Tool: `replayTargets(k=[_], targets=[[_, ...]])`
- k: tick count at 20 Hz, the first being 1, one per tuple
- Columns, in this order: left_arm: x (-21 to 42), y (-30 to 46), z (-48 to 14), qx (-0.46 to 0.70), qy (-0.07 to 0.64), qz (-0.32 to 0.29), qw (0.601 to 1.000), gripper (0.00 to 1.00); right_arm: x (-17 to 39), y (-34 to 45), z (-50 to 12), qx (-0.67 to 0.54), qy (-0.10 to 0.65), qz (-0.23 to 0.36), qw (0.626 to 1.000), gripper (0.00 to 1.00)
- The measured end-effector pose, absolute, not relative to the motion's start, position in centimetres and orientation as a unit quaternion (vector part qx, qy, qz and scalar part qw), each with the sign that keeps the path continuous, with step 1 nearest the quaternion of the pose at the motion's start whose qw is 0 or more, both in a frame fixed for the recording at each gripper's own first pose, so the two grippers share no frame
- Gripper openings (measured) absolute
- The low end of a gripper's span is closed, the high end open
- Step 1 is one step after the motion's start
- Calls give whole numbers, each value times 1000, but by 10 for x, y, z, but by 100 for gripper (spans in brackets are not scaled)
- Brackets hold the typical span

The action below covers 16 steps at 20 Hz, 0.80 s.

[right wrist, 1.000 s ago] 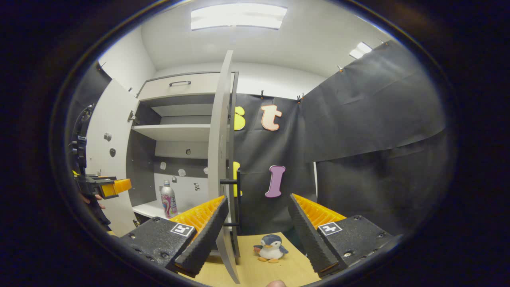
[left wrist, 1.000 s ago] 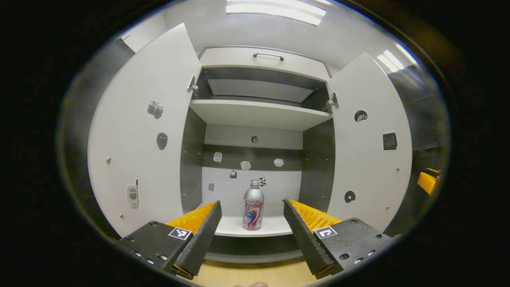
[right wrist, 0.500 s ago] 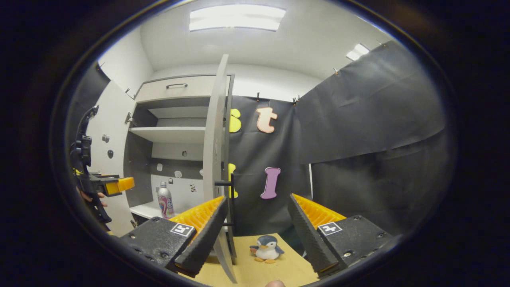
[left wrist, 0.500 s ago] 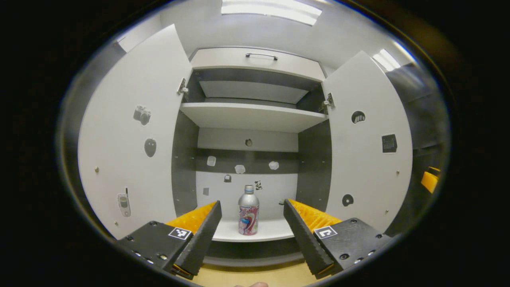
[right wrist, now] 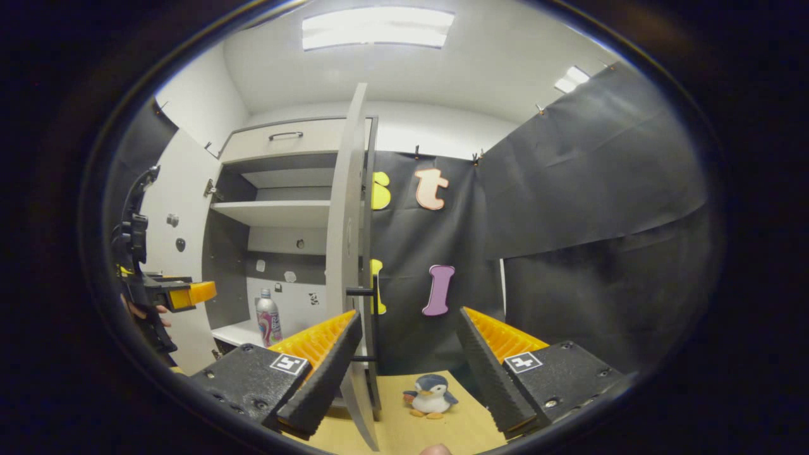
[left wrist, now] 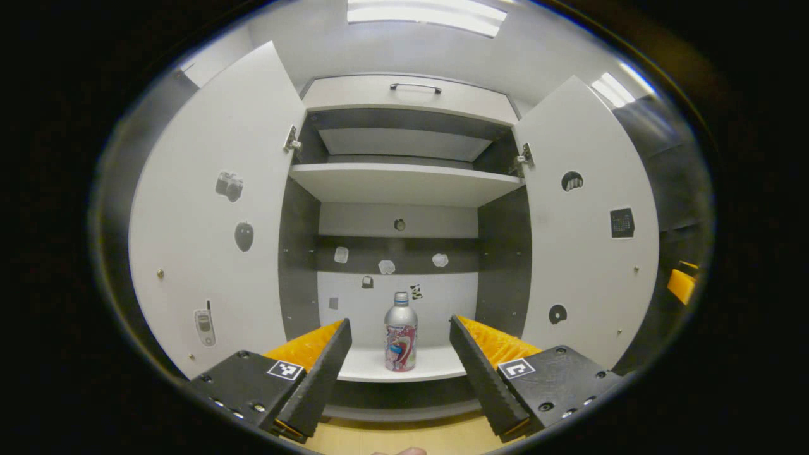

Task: Grasp the bottle in the cabinet with the left hand and place it on the coaster, then close the right door with the right hand and the left door with the left hand.

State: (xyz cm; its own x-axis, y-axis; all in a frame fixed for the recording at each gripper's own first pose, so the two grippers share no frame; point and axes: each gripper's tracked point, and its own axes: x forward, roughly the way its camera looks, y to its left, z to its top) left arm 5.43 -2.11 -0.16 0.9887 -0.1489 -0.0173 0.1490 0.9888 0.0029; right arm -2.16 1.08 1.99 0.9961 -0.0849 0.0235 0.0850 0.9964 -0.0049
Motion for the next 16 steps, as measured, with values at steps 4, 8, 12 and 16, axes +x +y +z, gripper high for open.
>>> replayTargets(k=[4,8,12,16], targets=[[52,-19,-1,-9,11,-70,997,100,-19,11,21,-3,-13,-38,999,98],[52,-17,1,-3,7,-65,998,100,-16,12,21,-3,-13,-33,999,98],[51,-16,-1,2,9,-61,998,100,-17,11,18,-3,-8,-32,999,98],[50,-14,-2,2,8,-58,998,100,-17,13,19,-3,-7,-28,1000,98]])
